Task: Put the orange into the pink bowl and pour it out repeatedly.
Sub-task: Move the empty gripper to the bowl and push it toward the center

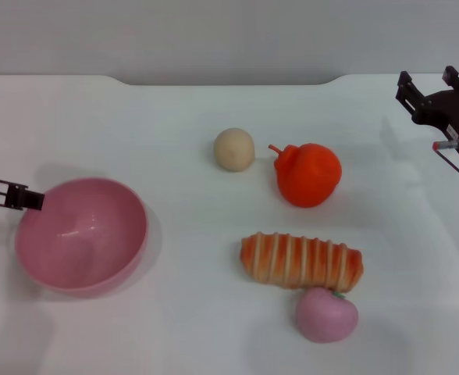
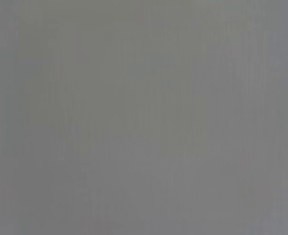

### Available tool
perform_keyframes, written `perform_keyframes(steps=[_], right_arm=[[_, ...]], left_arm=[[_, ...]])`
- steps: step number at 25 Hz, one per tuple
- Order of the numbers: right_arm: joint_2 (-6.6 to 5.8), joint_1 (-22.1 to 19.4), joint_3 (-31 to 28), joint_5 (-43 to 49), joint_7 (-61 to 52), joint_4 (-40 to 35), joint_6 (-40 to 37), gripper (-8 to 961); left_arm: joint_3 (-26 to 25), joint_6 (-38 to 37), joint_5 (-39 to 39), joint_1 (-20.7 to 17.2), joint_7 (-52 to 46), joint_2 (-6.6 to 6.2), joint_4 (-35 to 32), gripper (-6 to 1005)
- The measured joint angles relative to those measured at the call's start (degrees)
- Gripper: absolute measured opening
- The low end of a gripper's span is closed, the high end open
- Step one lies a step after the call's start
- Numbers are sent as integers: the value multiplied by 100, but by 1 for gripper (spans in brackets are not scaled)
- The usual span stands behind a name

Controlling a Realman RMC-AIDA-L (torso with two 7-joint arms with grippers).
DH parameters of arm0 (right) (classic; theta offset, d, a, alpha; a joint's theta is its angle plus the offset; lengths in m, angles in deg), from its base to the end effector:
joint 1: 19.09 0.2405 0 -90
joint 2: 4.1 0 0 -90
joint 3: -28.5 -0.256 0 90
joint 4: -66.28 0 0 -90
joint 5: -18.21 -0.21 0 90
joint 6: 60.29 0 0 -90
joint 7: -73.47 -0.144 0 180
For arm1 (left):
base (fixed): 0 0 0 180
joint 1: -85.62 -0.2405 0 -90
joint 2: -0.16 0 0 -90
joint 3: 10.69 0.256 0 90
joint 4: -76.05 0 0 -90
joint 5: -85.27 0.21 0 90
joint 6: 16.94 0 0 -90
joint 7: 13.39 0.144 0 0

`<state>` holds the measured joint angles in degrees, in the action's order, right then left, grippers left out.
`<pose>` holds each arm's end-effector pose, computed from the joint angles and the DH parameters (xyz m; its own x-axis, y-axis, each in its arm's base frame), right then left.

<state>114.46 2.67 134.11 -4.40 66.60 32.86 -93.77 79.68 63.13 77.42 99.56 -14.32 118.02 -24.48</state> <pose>0.2948 0.3786 -0.0259 0.6971 -0.1550 -0.7000 -0.7169 -0.1682 -0.6766 -0.2301 0.3213 0.0578 0.5073 0.8403 0.1913 0.5652 -0.1569 -0.8099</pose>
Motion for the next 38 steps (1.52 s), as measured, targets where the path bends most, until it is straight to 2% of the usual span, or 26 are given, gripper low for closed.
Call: perform_keyframes(steps=[13, 18, 33, 38], right_arm=[[16, -7, 20, 17, 21, -32, 0, 754], [18, -29, 34, 21, 24, -33, -1, 754], [18, -35, 63, 30, 28, -50, -1, 754], [18, -53, 63, 30, 28, -60, -1, 754]], left_arm=[[308, 8, -72, 343, -42, 18, 431, 814], [325, -26, -76, 473, -42, 19, 814, 815], [315, -169, -76, 486, -38, 18, 1310, 814], [336, -131, -144, 508, 39, 16, 1229, 806]])
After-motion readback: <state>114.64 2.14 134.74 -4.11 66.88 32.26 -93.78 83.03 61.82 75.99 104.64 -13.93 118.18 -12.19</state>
